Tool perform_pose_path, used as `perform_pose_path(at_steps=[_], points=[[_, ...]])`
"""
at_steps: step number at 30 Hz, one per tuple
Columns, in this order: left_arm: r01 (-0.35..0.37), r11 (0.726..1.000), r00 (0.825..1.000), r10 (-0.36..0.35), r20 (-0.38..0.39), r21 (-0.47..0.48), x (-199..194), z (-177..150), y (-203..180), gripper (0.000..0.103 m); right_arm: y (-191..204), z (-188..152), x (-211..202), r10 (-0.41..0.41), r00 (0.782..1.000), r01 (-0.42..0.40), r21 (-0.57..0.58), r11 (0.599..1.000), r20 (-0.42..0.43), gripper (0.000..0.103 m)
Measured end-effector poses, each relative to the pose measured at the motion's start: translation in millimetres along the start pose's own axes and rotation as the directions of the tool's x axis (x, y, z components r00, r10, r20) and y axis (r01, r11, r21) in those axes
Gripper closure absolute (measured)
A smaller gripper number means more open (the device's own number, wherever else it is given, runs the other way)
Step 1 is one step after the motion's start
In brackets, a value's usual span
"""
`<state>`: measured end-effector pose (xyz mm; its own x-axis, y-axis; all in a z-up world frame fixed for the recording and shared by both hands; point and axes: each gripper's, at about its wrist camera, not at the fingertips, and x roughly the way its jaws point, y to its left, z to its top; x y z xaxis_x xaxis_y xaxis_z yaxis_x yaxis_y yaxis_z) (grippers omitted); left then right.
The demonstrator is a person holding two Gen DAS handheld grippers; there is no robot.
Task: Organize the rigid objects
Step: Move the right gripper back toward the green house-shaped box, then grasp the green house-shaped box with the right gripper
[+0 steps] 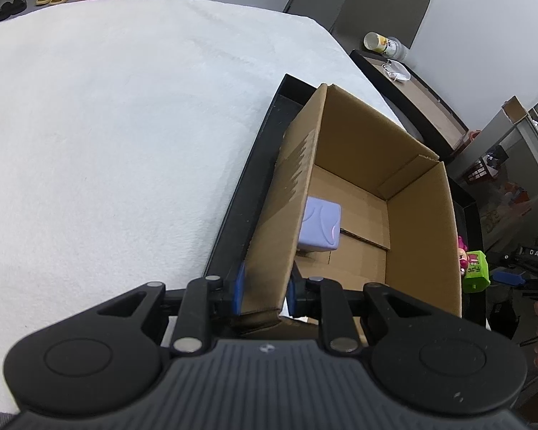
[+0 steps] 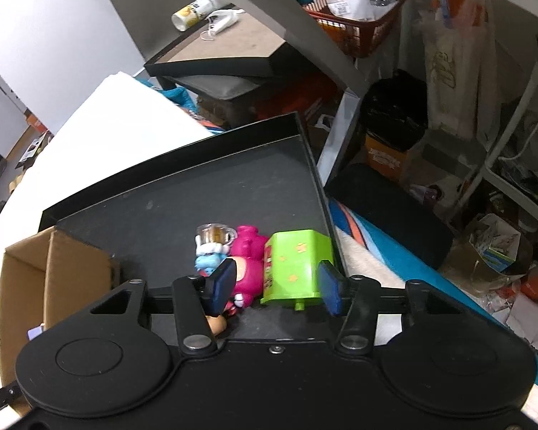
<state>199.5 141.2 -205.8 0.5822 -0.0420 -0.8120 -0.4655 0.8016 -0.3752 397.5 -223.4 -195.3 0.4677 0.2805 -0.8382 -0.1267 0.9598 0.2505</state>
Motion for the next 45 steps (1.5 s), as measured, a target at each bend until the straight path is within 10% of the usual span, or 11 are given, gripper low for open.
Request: perform_pose_path(at_steps=[45], points=[[-0.029, 1.000, 1.000, 0.030, -0.006, 0.005, 4, -1, -6, 0.083, -10, -32, 33, 0.040, 0.979, -0.026, 0.073, 0.997, -0.201, 0.056]])
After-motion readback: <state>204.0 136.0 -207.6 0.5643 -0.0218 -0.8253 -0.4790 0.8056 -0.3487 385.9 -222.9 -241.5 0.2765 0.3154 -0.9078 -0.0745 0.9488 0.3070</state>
